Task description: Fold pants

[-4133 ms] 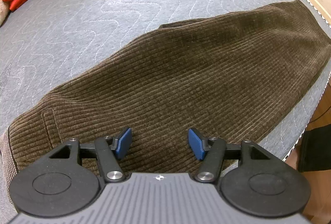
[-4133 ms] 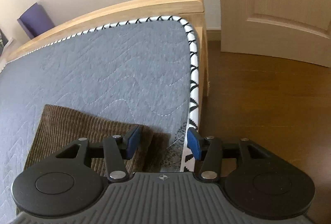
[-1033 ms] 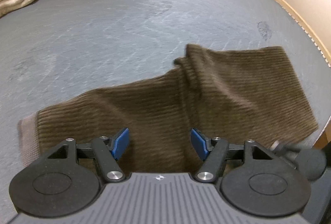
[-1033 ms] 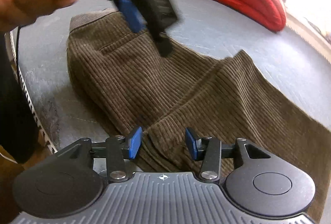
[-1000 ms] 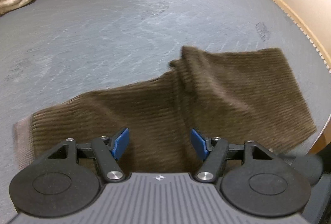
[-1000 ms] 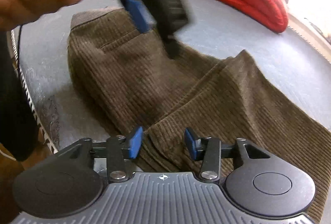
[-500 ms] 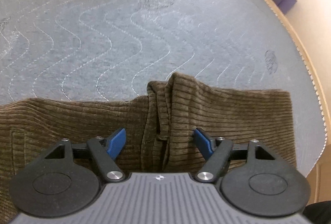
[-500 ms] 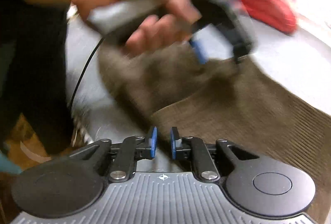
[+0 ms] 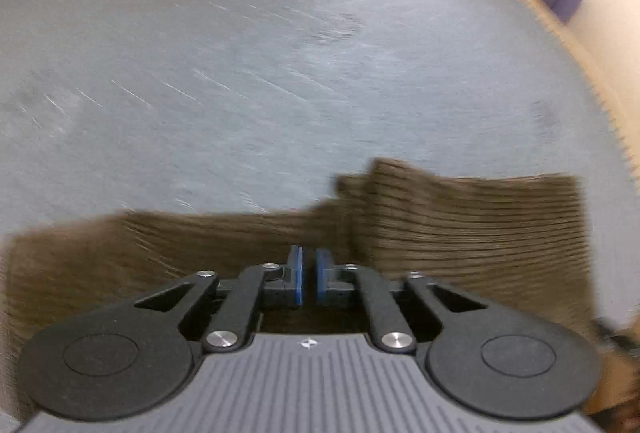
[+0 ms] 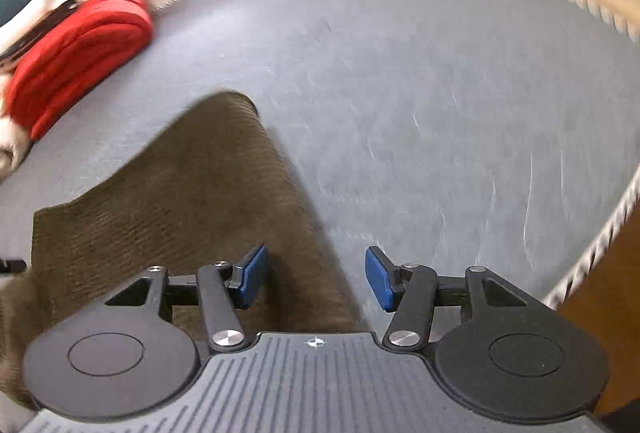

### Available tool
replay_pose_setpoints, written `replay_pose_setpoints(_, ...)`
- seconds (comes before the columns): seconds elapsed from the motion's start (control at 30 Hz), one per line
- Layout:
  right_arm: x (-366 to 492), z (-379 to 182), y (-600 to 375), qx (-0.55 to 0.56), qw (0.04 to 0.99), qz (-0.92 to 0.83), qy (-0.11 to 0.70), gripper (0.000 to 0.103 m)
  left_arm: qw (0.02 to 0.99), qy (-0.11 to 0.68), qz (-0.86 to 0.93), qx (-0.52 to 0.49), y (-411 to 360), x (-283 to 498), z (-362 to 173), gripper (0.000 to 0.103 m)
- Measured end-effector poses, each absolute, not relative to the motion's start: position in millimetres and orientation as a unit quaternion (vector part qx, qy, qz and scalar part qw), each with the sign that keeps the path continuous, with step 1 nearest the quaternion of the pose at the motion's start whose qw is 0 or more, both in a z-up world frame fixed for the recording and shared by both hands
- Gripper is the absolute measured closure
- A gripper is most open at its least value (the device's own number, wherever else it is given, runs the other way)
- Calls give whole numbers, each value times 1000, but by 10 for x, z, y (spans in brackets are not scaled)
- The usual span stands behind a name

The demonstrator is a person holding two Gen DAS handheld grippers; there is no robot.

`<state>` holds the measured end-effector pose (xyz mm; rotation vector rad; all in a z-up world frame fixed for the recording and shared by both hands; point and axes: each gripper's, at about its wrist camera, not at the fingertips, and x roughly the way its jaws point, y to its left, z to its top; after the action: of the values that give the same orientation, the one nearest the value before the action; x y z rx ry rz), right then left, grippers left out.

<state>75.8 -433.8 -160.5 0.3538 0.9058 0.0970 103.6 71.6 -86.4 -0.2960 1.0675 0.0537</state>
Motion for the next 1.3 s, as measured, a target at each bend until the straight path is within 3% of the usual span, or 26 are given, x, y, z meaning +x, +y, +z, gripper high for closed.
replay_pose_setpoints(0.03, 776, -1658, -4362, 185, 873, 54, 448, 45, 857, 496, 12, -139, 665, 1001, -820, 80)
replay_pose_setpoints(0.2, 704, -1744, -4310, 211, 858, 69, 463, 38, 862, 492, -85, -85, 213, 824, -735, 74)
replay_pose_setpoints(0.27, 698, -1751, -4289, 214, 858, 63, 463, 38, 836, 531, -126, -53, 47, 724, -860, 53)
replay_pose_setpoints(0.3, 732, -1759, -4323, 221, 856, 58, 465, 39, 818, 557, -142, -22, -71, 675, -963, 48)
replay_pose_setpoints(0.4, 728, -1840, -4374, 240, 850, 38, 467, 42, 783, 596, -157, 85, -312, 472, -1219, 44)
replay_pose_setpoints(0.47, 724, -1845, -4323, 234, 855, 29, 463, 48, 792, 583, -157, 90, -340, 410, -1164, 44)
replay_pose_setpoints(0.6, 660, -1679, -4150, 196, 876, 19, 440, 72, 827, 542, -145, 34, -128, 386, -859, 38)
replay_pose_setpoints(0.63, 635, -1597, -4103, 187, 883, 20, 430, 75, 839, 525, -141, 11, -53, 383, -742, 30)
replay_pose_setpoints(0.67, 597, -1475, -4026, 171, 894, 23, 413, 75, 849, 510, -140, -13, 14, 382, -644, 20)
replay_pose_setpoints(0.77, 346, -1017, -3570, 83, 937, 63, 332, 77, 871, 457, -152, -102, 251, 375, -350, 9)
replay_pose_setpoints(0.97, -476, -438, -2279, -93, 951, 221, 195, 79, 842, 397, -224, -289, 719, 356, -51, 5)
replay_pose_setpoints(1.13, -1006, -487, -1491, -173, 916, 324, 160, 79, 829, 422, -207, -303, 874, 434, -124, 5)
replay_pose_setpoints(1.17, -1074, -501, -1388, -179, 910, 338, 158, 79, 833, 435, -182, -291, 895, 450, -173, 10)
replay_pose_setpoints(1.2, -1145, -515, -1290, -185, 905, 350, 156, 79, 833, 452, -155, -280, 910, 459, -231, 21)
replay_pose_setpoints(1.23, -1198, -527, -1212, -192, 900, 360, 153, 79, 830, 474, -126, -266, 947, 466, -289, 63)
replay_pose_setpoints(1.27, -1224, -546, -1142, -199, 894, 371, 156, 79, 830, 490, -103, -246, 980, 457, -328, 84)
replay_pose_setpoints(1.3, -1209, -577, -1064, -203, 885, 380, 175, 78, 831, 496, -94, -234, 1028, 459, -356, 84)
